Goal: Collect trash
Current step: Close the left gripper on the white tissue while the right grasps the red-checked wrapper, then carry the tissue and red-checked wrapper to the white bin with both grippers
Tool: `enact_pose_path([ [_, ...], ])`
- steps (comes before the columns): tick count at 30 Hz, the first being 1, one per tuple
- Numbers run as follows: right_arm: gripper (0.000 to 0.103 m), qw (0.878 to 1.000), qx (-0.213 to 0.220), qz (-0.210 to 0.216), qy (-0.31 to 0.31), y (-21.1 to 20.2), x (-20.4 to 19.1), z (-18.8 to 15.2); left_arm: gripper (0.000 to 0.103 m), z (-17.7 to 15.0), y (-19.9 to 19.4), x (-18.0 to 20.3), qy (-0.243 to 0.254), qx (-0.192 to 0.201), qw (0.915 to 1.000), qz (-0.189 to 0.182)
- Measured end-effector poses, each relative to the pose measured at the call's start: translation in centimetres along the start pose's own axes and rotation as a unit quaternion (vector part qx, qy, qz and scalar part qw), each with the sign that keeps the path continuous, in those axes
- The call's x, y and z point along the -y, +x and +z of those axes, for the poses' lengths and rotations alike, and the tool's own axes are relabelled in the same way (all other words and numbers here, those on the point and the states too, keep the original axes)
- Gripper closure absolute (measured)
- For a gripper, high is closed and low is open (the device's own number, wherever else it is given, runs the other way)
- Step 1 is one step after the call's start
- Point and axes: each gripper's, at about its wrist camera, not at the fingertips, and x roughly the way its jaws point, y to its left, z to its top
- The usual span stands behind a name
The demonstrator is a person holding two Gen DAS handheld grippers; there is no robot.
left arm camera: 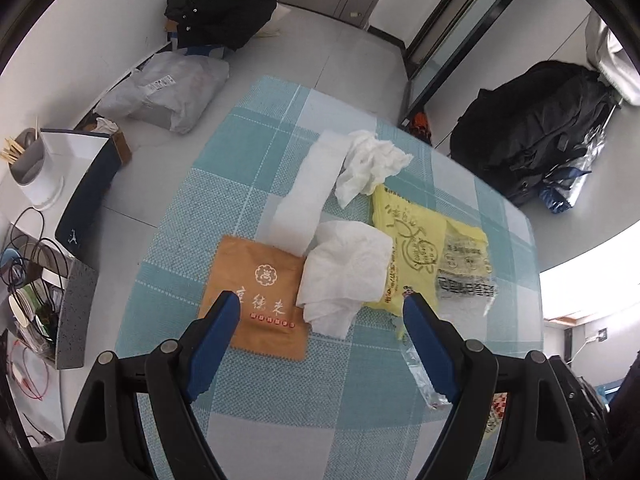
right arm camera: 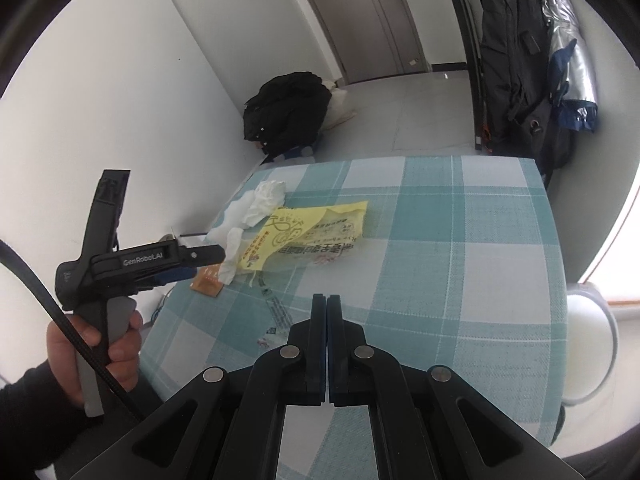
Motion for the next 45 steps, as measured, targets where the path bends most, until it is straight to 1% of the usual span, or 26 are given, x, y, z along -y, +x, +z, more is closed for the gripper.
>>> enact_pose_path([
  [1, 0.103, 1.0, -0.001, 0.003, -0.001, 0.1, 0.1, 0.0, 0.022, 0.0, 0.3, 0.0, 0.0, -0.002, 1.0, 0.005],
  [3, 0.103, 1.0, -0.003, 0.008, -0.002, 0.3, 0.3, 0.0, 0.022, 0.1, 0.5, -0.5, -0.016, -0.005, 0.9996, 0.023],
  [6, 0.103, 1.0, -0.003, 0.016, 0.003, 0.4, 0.7, 0.1, 0.022, 0.3, 0.2, -0.7, -0.025, 0.004, 0.9996, 0.01],
  [9, 0.103, 1.0, -0.002, 0.018, 0.004, 0.3, 1.1, 0.2, 0.023, 0.5, 0.7, -0.3, -0.02, 0.004, 0.9996, 0.021],
  [11, 0.103, 1.0, -0.002, 0.022, 0.011, 0.2, 1.4, 0.2, 0.027, 0.6, 0.8, 0.1, -0.013, 0.01, 0.9995, 0.027],
  [13, 0.103, 1.0, 0.002, 0.023, 0.017, 0.0, 1.7, 0.3, 0.035, 0.8, 0.9, 0.6, -0.001, 0.012, 0.9993, 0.036],
  [14, 0.103, 1.0, 0.003, 0.024, 0.018, -0.2, 1.7, 0.3, 0.043, 0.8, 1.0, 0.7, 0.005, 0.015, 0.9989, 0.044],
  [15, 0.103, 1.0, 0.005, 0.024, 0.018, -0.4, 1.7, 0.3, 0.045, 0.8, 1.1, 0.9, 0.009, 0.015, 0.9987, 0.047],
  [17, 0.103, 1.0, 0.009, 0.024, 0.012, -0.7, 1.5, 0.3, 0.047, 0.4, 1.2, 1.6, 0.028, 0.013, 0.9974, 0.065],
  [18, 0.103, 1.0, 0.012, 0.021, 0.008, -0.9, 1.3, 0.2, 0.053, 0.3, 1.2, 1.6, 0.035, 0.013, 0.9971, 0.066],
  [19, 0.103, 1.0, 0.012, 0.022, 0.005, -1.0, 1.2, 0.1, 0.056, 0.1, 1.1, 1.8, 0.042, 0.012, 0.9964, 0.072],
  [20, 0.103, 1.0, 0.014, 0.021, 0.003, -1.2, 1.0, 0.1, 0.064, -0.1, 1.0, 2.0, 0.051, 0.012, 0.9953, 0.081],
  [21, 0.103, 1.0, 0.016, 0.019, 0.002, -1.4, 0.9, 0.0, 0.075, -0.2, 1.0, 2.2, 0.058, 0.01, 0.9946, 0.086],
  [22, 0.103, 1.0, 0.016, 0.02, 0.002, -1.5, 0.9, -0.1, 0.08, -0.3, 1.1, 2.3, 0.063, 0.006, 0.9938, 0.091],
  [23, 0.103, 1.0, 0.018, 0.019, 0.003, -1.6, 0.8, -0.1, 0.088, -0.5, 1.2, 2.4, 0.067, 0.0, 0.9931, 0.096],
  [24, 0.103, 1.0, 0.02, 0.019, 0.005, -1.8, 0.8, -0.2, 0.091, -0.7, 1.1, 2.4, 0.07, -0.003, 0.9936, 0.089],
  [25, 0.103, 1.0, 0.02, 0.02, 0.007, -1.8, 0.9, -0.2, 0.091, -0.7, 1.0, 2.4, 0.07, -0.001, 0.9941, 0.082],
  [27, 0.103, 0.999, 0.024, 0.021, 0.008, -2.1, 0.9, -0.3, 0.095, -1.0, 0.5, 2.4, 0.073, 0.005, 0.994, 0.081],
  [30, 0.103, 0.999, 0.031, 0.021, 0.006, -2.7, 0.7, -0.3, 0.096, -1.3, -0.5, 2.3, 0.067, 0.009, 0.9957, 0.064],
  [38, 0.103, 0.999, 0.032, 0.017, 0.005, -3.2, 0.5, -0.5, 0.096, -2.6, -3.3, 2.4, 0.06, 0.033, 0.9957, 0.063],
  [43, 0.103, 0.999, 0.048, 0.014, 0.003, -4.7, 0.1, -0.3, 0.096, -3.2, -5.1, 2.7, 0.07, 0.068, 0.9918, 0.083],
  [45, 0.103, 0.998, 0.055, 0.008, 0.002, -5.3, -0.3, -0.1, 0.096, -3.3, -5.9, 2.7, 0.068, 0.079, 0.9912, 0.082],
])
